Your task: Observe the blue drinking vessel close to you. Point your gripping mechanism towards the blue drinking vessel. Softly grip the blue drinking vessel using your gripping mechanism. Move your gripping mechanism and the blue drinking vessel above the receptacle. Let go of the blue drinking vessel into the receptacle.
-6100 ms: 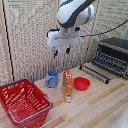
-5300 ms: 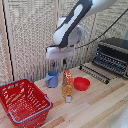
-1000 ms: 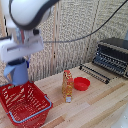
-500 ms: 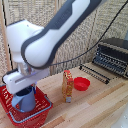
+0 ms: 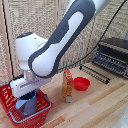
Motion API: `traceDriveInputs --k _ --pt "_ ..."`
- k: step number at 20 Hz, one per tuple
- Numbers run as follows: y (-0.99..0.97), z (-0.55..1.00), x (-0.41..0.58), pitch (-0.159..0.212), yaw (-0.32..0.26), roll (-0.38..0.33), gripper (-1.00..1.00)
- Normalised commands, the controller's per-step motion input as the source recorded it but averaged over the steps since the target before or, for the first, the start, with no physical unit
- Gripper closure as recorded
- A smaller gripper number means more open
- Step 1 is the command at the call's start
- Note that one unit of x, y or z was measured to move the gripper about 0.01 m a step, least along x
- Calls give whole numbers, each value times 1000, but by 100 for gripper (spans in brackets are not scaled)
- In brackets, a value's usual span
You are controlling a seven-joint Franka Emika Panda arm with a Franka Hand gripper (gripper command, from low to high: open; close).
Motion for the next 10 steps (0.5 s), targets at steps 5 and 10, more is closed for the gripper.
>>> traceDriveInputs --k 5,10 --pt "-28 150 115 29 -25 3 -100" --pt "15 683 171 78 -111 -7 -100"
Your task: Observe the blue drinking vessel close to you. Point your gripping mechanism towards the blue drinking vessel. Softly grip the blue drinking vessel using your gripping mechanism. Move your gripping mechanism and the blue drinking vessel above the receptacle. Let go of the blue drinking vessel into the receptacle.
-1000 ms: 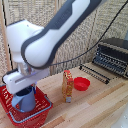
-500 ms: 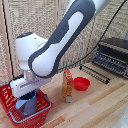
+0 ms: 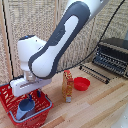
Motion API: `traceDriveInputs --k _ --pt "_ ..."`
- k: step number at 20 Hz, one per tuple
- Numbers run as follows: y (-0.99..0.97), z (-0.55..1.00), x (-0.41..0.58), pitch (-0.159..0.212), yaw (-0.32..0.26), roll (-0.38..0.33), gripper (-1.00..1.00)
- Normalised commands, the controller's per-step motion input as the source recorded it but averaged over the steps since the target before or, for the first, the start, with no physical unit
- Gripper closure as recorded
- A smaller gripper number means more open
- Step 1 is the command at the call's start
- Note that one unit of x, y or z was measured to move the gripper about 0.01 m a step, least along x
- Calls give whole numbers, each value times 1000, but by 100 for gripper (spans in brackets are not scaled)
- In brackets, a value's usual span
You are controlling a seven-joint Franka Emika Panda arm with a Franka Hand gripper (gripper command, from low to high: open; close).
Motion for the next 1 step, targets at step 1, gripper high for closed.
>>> traceDriveInputs --k 1 --pt "3 1000 240 93 -99 -17 -100"
